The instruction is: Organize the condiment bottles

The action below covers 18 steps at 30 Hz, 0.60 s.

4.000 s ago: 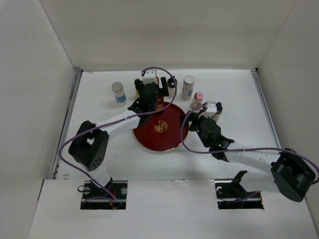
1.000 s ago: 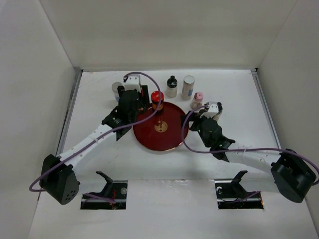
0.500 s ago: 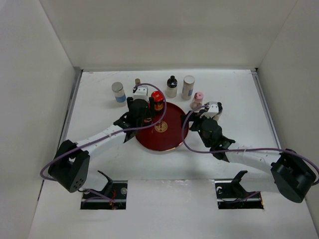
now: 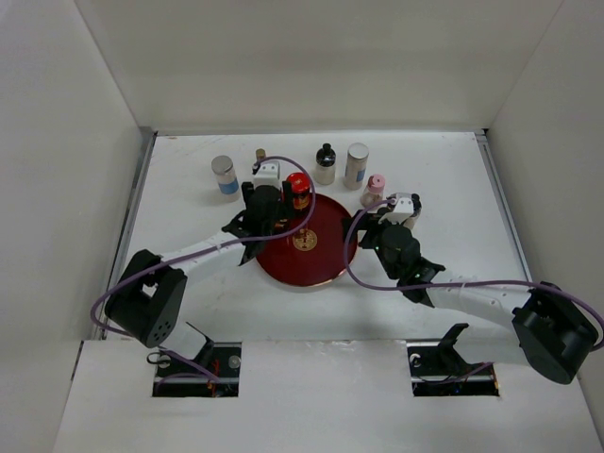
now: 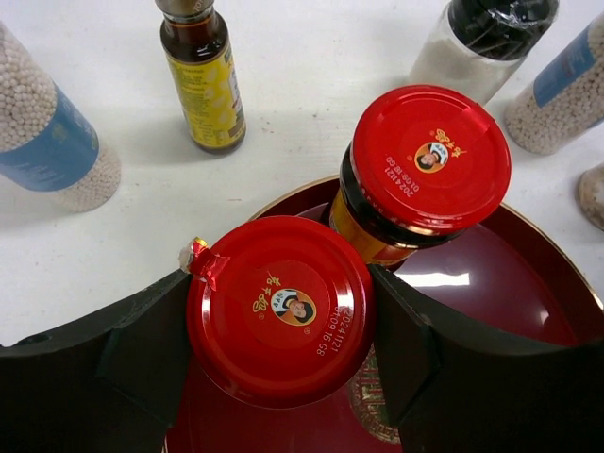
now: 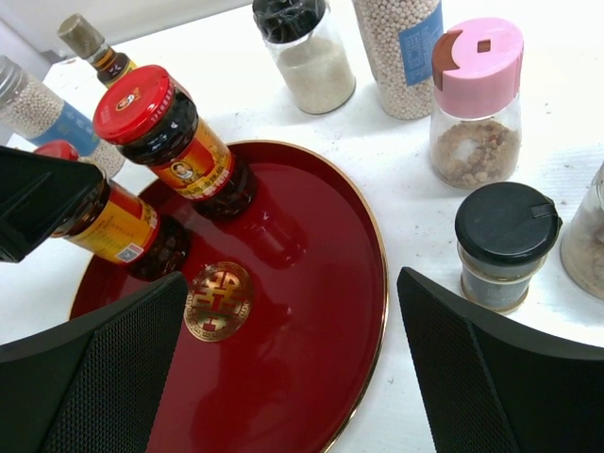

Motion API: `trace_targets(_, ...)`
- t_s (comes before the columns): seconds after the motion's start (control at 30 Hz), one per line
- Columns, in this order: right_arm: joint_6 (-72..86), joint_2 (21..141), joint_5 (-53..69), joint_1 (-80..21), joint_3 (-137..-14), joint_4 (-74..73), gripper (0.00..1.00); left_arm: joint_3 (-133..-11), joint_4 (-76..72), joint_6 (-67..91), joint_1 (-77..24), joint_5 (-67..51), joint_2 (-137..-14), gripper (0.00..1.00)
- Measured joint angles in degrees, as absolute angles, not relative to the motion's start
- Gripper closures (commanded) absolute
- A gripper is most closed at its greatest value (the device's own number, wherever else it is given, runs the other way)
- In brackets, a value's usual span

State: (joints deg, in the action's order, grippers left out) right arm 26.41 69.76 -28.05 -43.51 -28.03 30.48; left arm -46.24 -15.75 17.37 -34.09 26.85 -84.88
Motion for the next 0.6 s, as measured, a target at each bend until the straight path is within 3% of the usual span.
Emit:
trace_targets(0.27, 26.4, 69.8, -28.1, -43.5, -28.0, 30.5, 0.04, -46.2, -18.2, 15.9, -34.0, 29.1, -86.3, 0.44)
trace_targets(0.47, 26.4, 69.8, -28.1, -43.5, -28.0, 30.5, 0.04, -46.2, -21.6, 14.0, -34.4, 30.9, -87.1, 0.16)
trace_targets(0.6, 26.4, 69.8, -28.1, -43.5, -28.0, 30.5, 0.03, -46.2, -24.4, 13.8, -34.8, 31.6, -86.8, 0.09)
